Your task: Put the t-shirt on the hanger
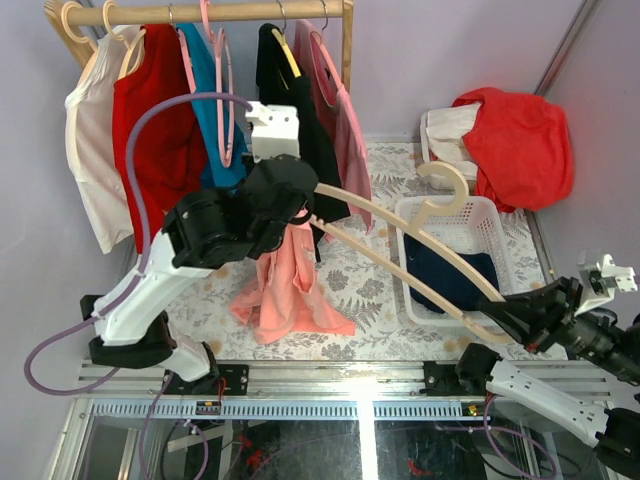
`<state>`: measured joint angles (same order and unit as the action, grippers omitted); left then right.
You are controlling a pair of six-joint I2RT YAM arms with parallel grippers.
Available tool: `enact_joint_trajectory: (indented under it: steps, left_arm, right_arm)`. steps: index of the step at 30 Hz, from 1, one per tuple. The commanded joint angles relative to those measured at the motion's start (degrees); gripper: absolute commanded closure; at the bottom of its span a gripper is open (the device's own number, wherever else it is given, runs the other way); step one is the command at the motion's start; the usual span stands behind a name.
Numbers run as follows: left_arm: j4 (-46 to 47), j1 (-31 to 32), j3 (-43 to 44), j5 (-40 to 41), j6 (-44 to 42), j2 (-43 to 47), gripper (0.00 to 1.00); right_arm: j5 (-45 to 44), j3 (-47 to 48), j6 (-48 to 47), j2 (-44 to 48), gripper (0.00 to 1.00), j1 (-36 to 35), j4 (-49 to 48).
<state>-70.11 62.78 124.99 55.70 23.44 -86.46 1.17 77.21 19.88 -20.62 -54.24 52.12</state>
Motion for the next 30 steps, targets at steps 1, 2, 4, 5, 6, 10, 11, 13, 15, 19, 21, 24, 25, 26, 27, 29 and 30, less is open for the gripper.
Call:
enact_joint_trajectory:
  steps: [1,2,4,5,6,10,11,13,15,19,21,24,25,26,27,29,30]
  left_arm:
    - [-0.68,-2.80,4.07,1.57,-4.25,-1.88,1.00]
    - [-0.16,-3.49,3.74,0.88,-4.52,-1.88,1.00]
    - [1.27,-4.97,2.58,-0.19,-5.31,-1.71,1.00]
    - [1.78,-5.60,2.33,-0.64,-5.60,-1.72,1.00]
    - [2.05,-6.11,2.26,-0.92,-5.86,-1.98,1.00]
    - [2.29,-8.50,2.22,-1.51,-6.83,-2.60,1.00]
    - [2.51,-9.07,2.24,-2.01,-7.09,-2.50,1.00]
    - [3.17,-9.94,2.37,-2.93,-7.75,-2.32,1.00]
    - [3.69,-10.34,2.80,-3.50,-8.32,-2.37,1.00]
    - [3.73,-11.10,4.51,-3.58,-9.71,-3.60,1.00]
    - [3.94,-11.65,5.26,-4.31,-10.32,-4.24,1.00]
    - [5.01,-12.44,5.22,-5.36,-11.15,-4.60,1.00]
    - [5.31,-12.77,5.18,-5.75,-11.32,-4.67,1.00]
    - [5.66,-12.96,5.14,-6.03,-11.56,-4.74,1.00]
    - [5.90,-13.03,5.21,-6.31,-11.68,-4.81,1.00]
    - [6.07,-13.24,5.68,-6.63,-11.96,-5.00,1.00]
    - [6.12,-13.28,5.89,-6.80,-12.08,-5.15,1.00]
  right_arm:
    - [1.63,1.89,2.45,2.51,1.00,-0.25,5.81]
    - [1.72,2.35,2.48,2.85,1.00,-0.23,6.54]
    - [2.70,2.48,2.53,3.24,1.00,-0.20,7.36]
    - [2.99,2.26,2.53,3.30,1.00,-0.17,7.62]
    - [2.84,2.17,2.48,3.38,1.00,-0.18,8.13]
    - [1.15,3.24,2.71,3.81,1.00,-0.17,9.99]
    - [1.42,3.74,2.66,3.91,1.00,-0.17,10.31]
    - [2.28,4.03,2.77,3.86,1.00,-0.20,10.38]
    - [3.19,3.05,2.85,3.71,1.00,-0.19,9.74]
    - [4.04,2.75,2.89,3.01,1.00,-0.21,9.44]
    - [4.81,4.02,2.83,2.74,1.00,-0.23,9.62]
    - [6.27,6.54,3.04,2.41,1.00,-0.18,10.34]
    - [6.73,7.01,3.15,2.28,1.00,-0.24,10.43]
    - [7.33,7.22,3.15,2.19,1.00,-0.19,10.49]
    - [8.14,7.19,3.19,2.10,1.00,-0.21,10.17]
    - [9.00,6.64,3.36,1.80,1.00,-0.18,9.64]
    - [9.03,6.43,3.21,1.42,1.00,-0.17,9.63]
